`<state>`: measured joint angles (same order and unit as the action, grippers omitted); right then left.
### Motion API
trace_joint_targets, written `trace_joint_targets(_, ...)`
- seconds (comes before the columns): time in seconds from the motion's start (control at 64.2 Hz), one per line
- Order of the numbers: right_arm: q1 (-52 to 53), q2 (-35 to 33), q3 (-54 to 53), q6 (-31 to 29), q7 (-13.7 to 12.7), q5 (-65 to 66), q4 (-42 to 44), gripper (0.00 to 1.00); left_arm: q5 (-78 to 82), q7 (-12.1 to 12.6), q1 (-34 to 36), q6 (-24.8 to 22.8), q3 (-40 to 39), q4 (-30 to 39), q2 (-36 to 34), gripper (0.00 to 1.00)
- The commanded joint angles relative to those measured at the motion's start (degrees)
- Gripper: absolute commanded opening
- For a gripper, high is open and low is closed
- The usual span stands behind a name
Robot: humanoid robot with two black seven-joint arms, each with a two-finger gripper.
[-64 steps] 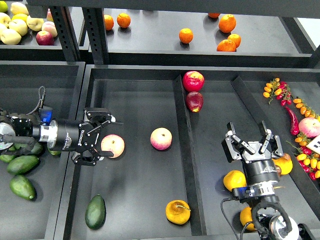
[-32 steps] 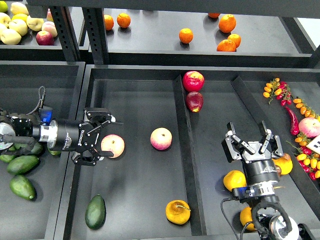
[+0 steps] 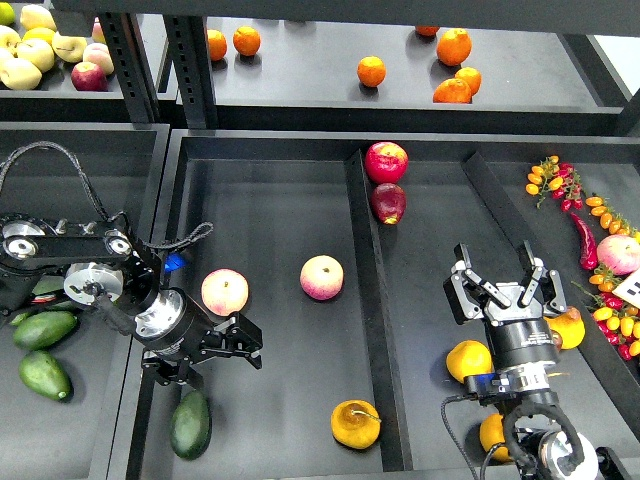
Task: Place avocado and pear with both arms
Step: 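Rotate the left gripper downward above the dark green avocado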
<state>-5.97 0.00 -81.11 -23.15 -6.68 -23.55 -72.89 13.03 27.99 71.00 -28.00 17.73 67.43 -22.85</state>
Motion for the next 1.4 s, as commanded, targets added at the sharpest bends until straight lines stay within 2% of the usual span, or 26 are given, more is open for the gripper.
trace_joint_targets(0.0,0.0,0.0,0.08,-0.05,0.0,0.0,-0.06,1.0,0.51,0.01,-0.08,0.0,1.96,-0.89,0.52,0.99)
trace_joint_targets(0.779,0.0,0.0,0.17,-0.05,0.0,0.17,-0.15,1.0,1.12,0.01,1.07,0.0,13.12,-12.05,10.89,0.99)
trace_joint_targets(1.387,0.0,0.0,0.6,-0.05,0.0,0.17,-0.33,1.0,1.03,0.01,-0.25,0.0,17.25,-17.42,12.74,0.99)
